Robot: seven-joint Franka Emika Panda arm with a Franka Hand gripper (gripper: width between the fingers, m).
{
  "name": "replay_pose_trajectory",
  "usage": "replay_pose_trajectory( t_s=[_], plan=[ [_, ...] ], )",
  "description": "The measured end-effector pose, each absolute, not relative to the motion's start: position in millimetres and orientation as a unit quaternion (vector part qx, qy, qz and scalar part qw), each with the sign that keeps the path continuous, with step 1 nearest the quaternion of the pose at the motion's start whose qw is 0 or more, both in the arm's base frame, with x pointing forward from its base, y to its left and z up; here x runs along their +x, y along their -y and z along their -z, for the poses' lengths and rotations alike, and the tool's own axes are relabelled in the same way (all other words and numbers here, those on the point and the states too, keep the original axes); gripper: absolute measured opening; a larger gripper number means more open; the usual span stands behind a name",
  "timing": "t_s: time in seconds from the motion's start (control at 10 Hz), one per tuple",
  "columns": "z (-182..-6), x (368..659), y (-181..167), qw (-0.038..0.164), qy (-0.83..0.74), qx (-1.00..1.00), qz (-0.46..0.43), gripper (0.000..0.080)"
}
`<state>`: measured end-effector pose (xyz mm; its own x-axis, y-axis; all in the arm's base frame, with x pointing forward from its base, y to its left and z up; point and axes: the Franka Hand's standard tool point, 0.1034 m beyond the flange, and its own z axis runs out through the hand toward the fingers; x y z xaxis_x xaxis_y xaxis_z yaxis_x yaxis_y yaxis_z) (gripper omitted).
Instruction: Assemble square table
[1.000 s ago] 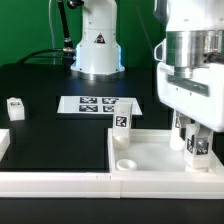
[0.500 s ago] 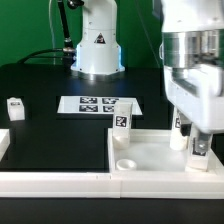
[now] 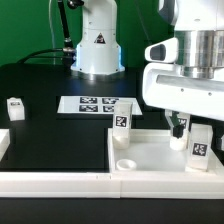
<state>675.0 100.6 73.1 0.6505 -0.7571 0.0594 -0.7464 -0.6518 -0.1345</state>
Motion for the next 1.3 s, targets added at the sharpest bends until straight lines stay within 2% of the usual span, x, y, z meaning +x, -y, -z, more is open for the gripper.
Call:
replay_pose_trajectory(
  t_s=[0.1,0.2,0.3,0.4,0.6,0.7,1.0,1.3],
  plan=[
    [-73.1,675.2,-98.9,0.043,-0.370,-0.926,0.058,0.0648],
    [-74.5,676.5,-94.8,0.023,-0.254,-0.965,0.059,0.0648],
    [-77.3,681.3,-96.6,0.015,-0.190,-0.980,0.052,0.0648],
    [-77.0,682.8,-96.5,0.018,-0.218,-0.974,0.056,0.0648],
    [-76.6,682.6,-95.6,0.017,-0.225,-0.973,0.056,0.0390],
    [-76.4,682.5,-95.8,0.020,-0.265,-0.963,0.055,0.0286],
    [-75.5,681.7,-94.5,0.025,-0.374,-0.926,0.050,0.0288],
    [-73.7,676.7,-91.3,0.037,-0.611,-0.790,0.030,0.0288]
  ],
)
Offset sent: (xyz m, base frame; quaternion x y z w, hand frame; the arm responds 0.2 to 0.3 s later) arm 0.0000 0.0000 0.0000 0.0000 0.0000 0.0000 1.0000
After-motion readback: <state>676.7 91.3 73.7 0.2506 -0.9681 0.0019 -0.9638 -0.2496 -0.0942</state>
